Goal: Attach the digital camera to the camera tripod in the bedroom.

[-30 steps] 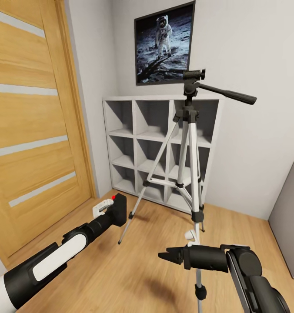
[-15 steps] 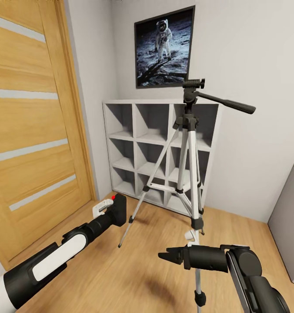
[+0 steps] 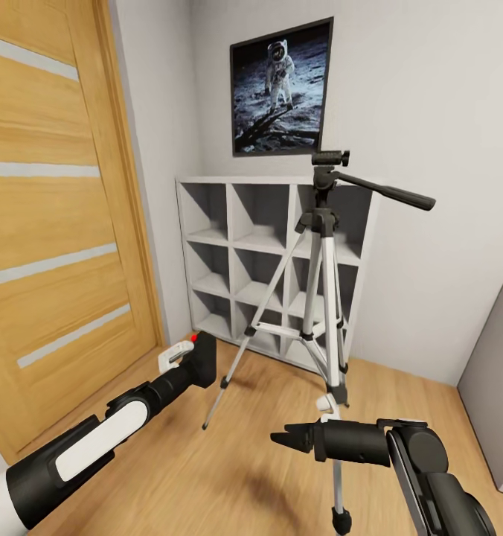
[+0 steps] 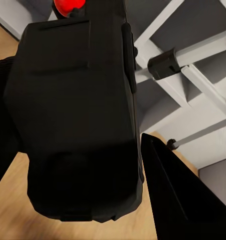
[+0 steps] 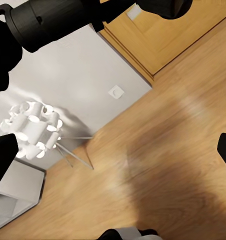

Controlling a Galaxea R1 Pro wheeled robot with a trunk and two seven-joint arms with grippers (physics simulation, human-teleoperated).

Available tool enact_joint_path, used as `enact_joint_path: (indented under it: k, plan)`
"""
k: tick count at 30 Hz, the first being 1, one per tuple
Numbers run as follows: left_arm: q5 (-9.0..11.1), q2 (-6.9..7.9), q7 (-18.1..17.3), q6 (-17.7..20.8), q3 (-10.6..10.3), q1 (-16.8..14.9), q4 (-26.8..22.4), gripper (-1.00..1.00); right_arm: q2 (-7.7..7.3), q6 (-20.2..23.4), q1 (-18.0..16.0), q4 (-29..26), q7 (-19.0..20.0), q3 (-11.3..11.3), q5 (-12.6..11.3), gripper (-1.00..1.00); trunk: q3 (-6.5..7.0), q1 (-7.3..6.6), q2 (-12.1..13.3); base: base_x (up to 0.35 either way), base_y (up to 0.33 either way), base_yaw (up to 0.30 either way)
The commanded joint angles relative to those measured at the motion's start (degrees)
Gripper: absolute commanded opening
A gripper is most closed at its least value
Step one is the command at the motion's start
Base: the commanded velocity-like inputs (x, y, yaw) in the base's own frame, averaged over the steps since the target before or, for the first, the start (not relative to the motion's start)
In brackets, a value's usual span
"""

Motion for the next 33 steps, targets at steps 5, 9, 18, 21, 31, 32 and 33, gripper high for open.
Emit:
enact_joint_path:
  k: [5,9,18,21,31,32,33]
  plan:
    - [-0.07,0.04,0.39,0.19,-0.08,-0.07,-0.09,-1.00,0.04,0.46,-0.05,0.03,0.38,-0.12,0.38,1.00,0.84,-1.11,1.99,0.000,0.000,0.000]
    - [-0.07,0.02,0.39,0.19,-0.08,-0.09,-0.09,-1.00,0.09,0.46,-0.05,0.10,0.36,-0.14,0.38,1.00,1.56,-1.99,3.59,0.000,0.000,0.000]
    - [-0.07,0.00,0.39,0.19,-0.08,-0.07,-0.09,-1.00,0.16,0.46,-0.05,0.09,0.28,-0.21,0.44,1.00,3.17,-3.97,7.20,0.000,0.000,0.000]
    - [-0.07,0.01,0.39,0.19,-0.08,-0.07,-0.09,-1.00,0.18,0.46,-0.05,0.08,0.06,-0.22,0.46,1.00,3.71,-4.63,8.41,0.000,0.000,0.000]
    - [-0.07,-0.05,0.44,0.19,-0.12,-0.07,-0.09,-1.00,0.12,0.46,-0.05,0.05,-0.32,-0.16,0.47,1.00,5.51,-6.82,12.42,0.000,0.000,0.000]
    - [-0.07,-0.05,0.45,0.19,-0.12,-0.07,-0.09,-1.00,0.12,0.46,-0.05,0.05,-0.32,-0.16,0.47,1.00,5.69,-7.04,12.82,0.000,0.000,0.000]
    - [-0.07,-0.05,0.45,0.19,-0.11,-0.07,-0.09,-1.00,0.11,0.46,-0.05,0.05,-0.33,-0.16,0.47,1.00,5.87,-7.26,13.22,0.000,0.000,0.000]
